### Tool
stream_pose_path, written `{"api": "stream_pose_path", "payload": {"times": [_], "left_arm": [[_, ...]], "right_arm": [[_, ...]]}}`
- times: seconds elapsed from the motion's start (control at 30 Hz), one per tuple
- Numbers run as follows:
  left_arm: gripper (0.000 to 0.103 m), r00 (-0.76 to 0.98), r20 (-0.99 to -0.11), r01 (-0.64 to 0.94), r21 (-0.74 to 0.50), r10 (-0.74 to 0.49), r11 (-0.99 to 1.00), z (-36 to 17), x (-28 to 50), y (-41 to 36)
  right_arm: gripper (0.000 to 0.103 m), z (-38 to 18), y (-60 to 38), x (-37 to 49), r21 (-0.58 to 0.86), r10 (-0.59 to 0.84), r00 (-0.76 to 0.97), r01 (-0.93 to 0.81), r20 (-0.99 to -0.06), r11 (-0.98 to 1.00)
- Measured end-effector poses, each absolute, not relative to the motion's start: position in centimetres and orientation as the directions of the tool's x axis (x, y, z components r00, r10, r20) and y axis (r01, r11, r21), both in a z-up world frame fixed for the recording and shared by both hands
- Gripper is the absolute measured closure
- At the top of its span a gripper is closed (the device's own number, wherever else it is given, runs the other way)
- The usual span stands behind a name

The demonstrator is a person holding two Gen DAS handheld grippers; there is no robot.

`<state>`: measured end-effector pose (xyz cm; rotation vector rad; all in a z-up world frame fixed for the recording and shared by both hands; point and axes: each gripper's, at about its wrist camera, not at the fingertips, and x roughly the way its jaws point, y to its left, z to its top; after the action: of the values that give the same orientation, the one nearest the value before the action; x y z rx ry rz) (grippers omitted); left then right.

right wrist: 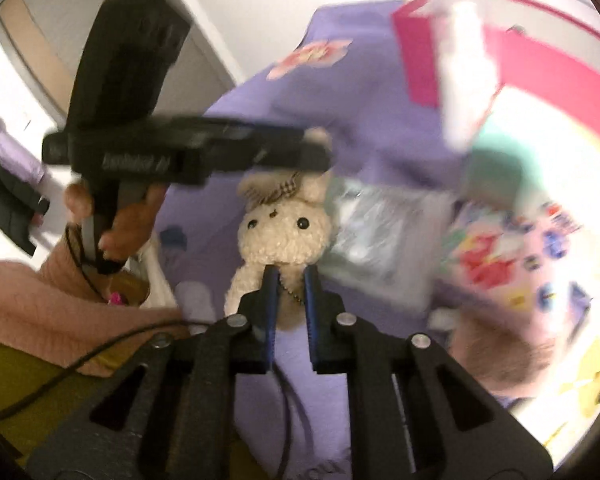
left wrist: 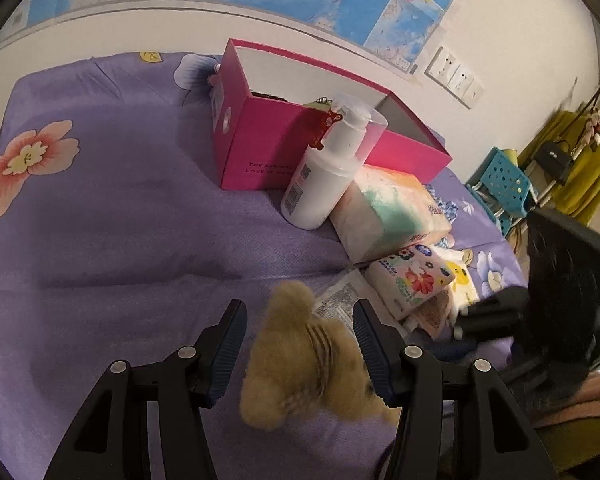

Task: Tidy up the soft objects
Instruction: 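Grasp the beige teddy bear with the right tool and lift it, then carry the teddy bear into the pink box and open the right tool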

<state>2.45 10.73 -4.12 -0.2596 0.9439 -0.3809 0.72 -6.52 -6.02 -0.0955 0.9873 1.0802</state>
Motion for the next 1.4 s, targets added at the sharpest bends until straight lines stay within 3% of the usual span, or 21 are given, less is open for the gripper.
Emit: {"api": "stream_pose_path", "payload": {"times": [0.27, 0.4, 0.43, 0.53, 0.57, 0.87, 1.03, 1.4], "left_arm": [[0.048, 0.502, -0.736, 0.207, -0.407, -0.453, 0.89, -5.0, 2.8, 10.8], [0.048, 0.504, -0.739, 0.193, -0.409, -0.447, 0.892, -5.2, 2.6, 11.2], [0.048, 0.503, -0.741, 0.189, -0.407, -0.445, 0.893, -5.3, 2.6, 11.2], [0.048, 0.5, -0.741, 0.182, -0.417, -0.448, 0.891, -5.6, 2.7, 11.3], [0.048, 0.499, -0.74, 0.181, -0.42, -0.451, 0.889, -5.6, 2.8, 11.4], [0.048, 0.484, -0.733, 0.176, -0.454, -0.479, 0.873, -6.2, 3.4, 11.7], [0.048, 0.476, -0.715, 0.2, -0.48, -0.512, 0.854, -5.9, 3.0, 11.4], [0.048, 0.561, -0.644, 0.265, -0.456, -0.52, 0.85, -1.1, 2.3, 10.6]], "right_arm": [[0.093, -5.1, -6.9, 4.1, 0.334, 0.671, 0.212, -0.737, -0.71, 0.587], [0.09, -5.5, -7.9, 5.1, 0.383, 0.68, 0.215, -0.69, -0.701, 0.614], [0.086, -5.4, -8.1, 4.9, 0.393, 0.69, 0.21, -0.693, -0.693, 0.605], [0.05, -5.1, -9.0, 4.0, 0.418, 0.712, 0.203, -0.689, -0.672, 0.592], [0.049, -5.1, -9.3, 3.6, 0.425, 0.717, 0.193, -0.692, -0.67, 0.584], [0.05, -7.7, -8.5, 2.5, 0.494, 0.708, 0.12, -0.637, -0.696, 0.593], [0.079, -7.5, -8.7, 2.8, 0.495, 0.715, 0.143, -0.629, -0.684, 0.599], [0.084, -3.1, -9.1, 3.1, 0.421, 0.742, 0.239, -0.698, -0.626, 0.58]]}}
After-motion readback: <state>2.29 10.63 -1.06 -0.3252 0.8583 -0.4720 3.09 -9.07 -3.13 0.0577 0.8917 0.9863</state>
